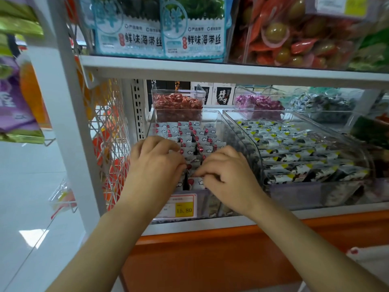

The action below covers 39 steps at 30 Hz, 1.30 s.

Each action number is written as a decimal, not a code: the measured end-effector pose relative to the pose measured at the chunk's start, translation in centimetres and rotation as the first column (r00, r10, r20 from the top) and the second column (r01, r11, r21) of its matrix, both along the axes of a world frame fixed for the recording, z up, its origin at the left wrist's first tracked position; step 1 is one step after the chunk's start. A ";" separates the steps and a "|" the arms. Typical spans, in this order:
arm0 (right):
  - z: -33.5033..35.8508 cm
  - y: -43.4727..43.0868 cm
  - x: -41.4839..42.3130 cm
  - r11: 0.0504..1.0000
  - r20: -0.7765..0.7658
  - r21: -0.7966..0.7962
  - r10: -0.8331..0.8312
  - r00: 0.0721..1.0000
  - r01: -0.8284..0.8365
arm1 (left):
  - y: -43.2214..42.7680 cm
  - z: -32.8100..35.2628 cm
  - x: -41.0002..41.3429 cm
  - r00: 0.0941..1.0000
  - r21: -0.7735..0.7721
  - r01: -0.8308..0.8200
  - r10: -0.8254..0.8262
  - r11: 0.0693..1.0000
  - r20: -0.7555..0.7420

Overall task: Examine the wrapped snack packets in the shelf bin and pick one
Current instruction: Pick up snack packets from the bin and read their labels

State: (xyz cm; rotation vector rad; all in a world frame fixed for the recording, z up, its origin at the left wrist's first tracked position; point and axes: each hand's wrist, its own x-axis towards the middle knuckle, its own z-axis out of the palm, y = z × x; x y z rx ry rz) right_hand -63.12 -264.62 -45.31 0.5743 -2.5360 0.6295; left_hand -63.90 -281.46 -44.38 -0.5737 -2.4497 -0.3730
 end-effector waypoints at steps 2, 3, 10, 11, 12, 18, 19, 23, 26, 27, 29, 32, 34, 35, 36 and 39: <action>0.5 0.3 -0.3 0.994 -0.023 -0.102 -0.045 0.999 0.042 | -0.1 -0.1 0.1 1.000 0.004 0.003 -0.003 1.000 0.015; 0.7 0.5 -0.5 0.988 -0.041 -0.135 -0.075 0.996 0.068 | -0.1 -0.2 0.1 1.000 0.004 0.005 -0.005 1.000 0.019; 1.5 0.5 -2.3 0.990 -0.105 -0.092 -0.117 0.988 0.108 | 0.2 -0.4 -0.1 0.999 -0.002 0.030 -0.030 1.000 0.023; 1.5 0.3 -2.6 0.994 -0.087 -0.031 -0.109 0.990 0.107 | 0.3 -0.5 -0.1 0.999 0.000 0.032 -0.032 1.000 0.024; 1.5 0.1 -2.9 0.994 -0.069 0.026 -0.107 0.992 0.109 | 0.3 -0.5 -0.1 0.999 0.005 0.032 -0.032 0.999 0.024; 1.4 -0.1 -4.0 0.986 -0.015 0.152 -0.061 0.998 0.062 | 0.2 -0.5 -0.5 1.000 0.034 0.019 -0.019 0.999 0.005; 1.4 -0.1 -4.1 0.993 -0.021 0.107 -0.053 0.998 0.055 | 0.1 -0.5 -0.5 1.000 0.043 0.017 -0.017 0.999 0.003; 2.0 0.5 -3.5 0.942 -0.047 -0.334 -0.049 0.998 0.031 | 0.0 -0.6 -0.3 1.000 0.096 -0.031 0.030 0.995 0.008; 2.4 0.8 -2.5 0.890 -0.159 -0.452 -0.149 0.976 0.062 | -0.1 -0.4 -0.4 0.999 0.191 -0.037 0.041 0.981 -0.020; 2.5 0.9 -2.2 0.878 -0.204 -0.474 -0.186 0.961 0.070 | -0.1 -0.3 -0.3 0.999 0.219 -0.030 0.036 0.975 -0.023; 2.7 1.2 -1.5 0.831 -0.246 -0.553 -0.238 0.940 0.066 | 0.2 0.1 -0.1 1.000 0.272 -0.007 0.004 0.962 0.013; 2.9 1.6 -0.6 0.689 -0.165 -0.724 -0.238 0.957 0.046 | 0.5 0.5 0.3 0.990 0.408 0.024 -0.078 0.913 0.118; 2.9 1.7 -0.2 0.569 -0.071 -0.820 -0.204 0.976 0.059 | 0.6 0.5 0.5 0.971 0.506 0.045 -0.157 0.861 0.182; 3.0 1.7 0.0 0.499 -0.027 -0.864 -0.165 0.986 0.060 | 0.5 0.5 0.5 0.959 0.560 0.052 -0.197 0.827 0.203; 3.0 1.6 0.1 0.429 0.009 -0.902 -0.116 0.993 0.058 | 0.4 0.6 0.6 0.947 0.615 0.051 -0.234 0.787 0.222; 3.0 1.4 0.4 0.248 0.084 -0.966 0.024 0.996 0.076 | 0.2 1.2 1.0 0.901 0.774 0.026 -0.350 0.633 0.257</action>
